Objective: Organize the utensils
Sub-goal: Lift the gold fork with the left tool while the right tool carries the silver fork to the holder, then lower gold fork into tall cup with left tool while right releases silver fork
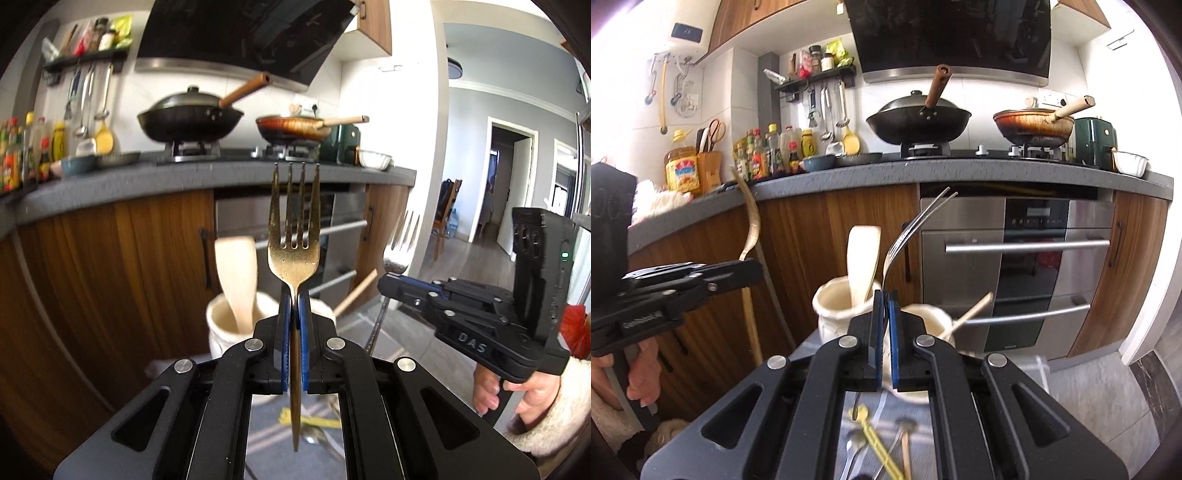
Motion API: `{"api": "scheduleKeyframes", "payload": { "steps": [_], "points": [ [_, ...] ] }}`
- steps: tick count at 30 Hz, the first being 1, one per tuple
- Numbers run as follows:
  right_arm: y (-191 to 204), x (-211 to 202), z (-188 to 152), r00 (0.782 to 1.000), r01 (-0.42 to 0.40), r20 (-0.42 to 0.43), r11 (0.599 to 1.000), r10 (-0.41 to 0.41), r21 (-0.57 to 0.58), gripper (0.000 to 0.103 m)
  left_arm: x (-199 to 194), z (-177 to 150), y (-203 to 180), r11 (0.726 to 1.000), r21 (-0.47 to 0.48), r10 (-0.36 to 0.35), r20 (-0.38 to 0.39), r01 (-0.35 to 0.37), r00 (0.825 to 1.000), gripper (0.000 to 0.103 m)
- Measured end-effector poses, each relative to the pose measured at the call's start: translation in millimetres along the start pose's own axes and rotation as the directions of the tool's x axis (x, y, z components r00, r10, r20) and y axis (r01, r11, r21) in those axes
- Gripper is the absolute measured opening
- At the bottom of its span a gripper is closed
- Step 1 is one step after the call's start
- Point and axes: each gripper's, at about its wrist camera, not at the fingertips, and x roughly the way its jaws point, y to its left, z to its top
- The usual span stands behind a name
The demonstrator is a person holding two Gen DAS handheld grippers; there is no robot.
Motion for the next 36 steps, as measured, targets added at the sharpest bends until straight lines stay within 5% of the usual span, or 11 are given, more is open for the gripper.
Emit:
{"api": "scheduleKeyframes", "payload": {
  "steps": [15, 27, 36],
  "points": [
    [-18.8, 76.1, 33.7, 0.989, 0.145, 0.040, 0.987, -0.142, -0.068, 0.003, 45.0, 70.8, 22.9, 0.990, 0.062, 0.117, 0.102, -0.123, 0.988, 0.005],
    [-26.5, 130.3, -17.3, 0.987, 0.126, -0.083, 0.986, -0.135, -0.107, 0.003, 113.2, 15.6, 51.6, 0.994, -0.006, 0.112, -0.053, -0.112, 0.992, 0.005],
    [-20.1, 135.8, -40.8, 0.988, 0.092, -0.109, 0.989, -0.105, -0.114, 0.003, 126.0, -16.0, 52.8, 0.994, -0.003, 0.104, -0.095, -0.105, 0.990, 0.006]
  ]
}}
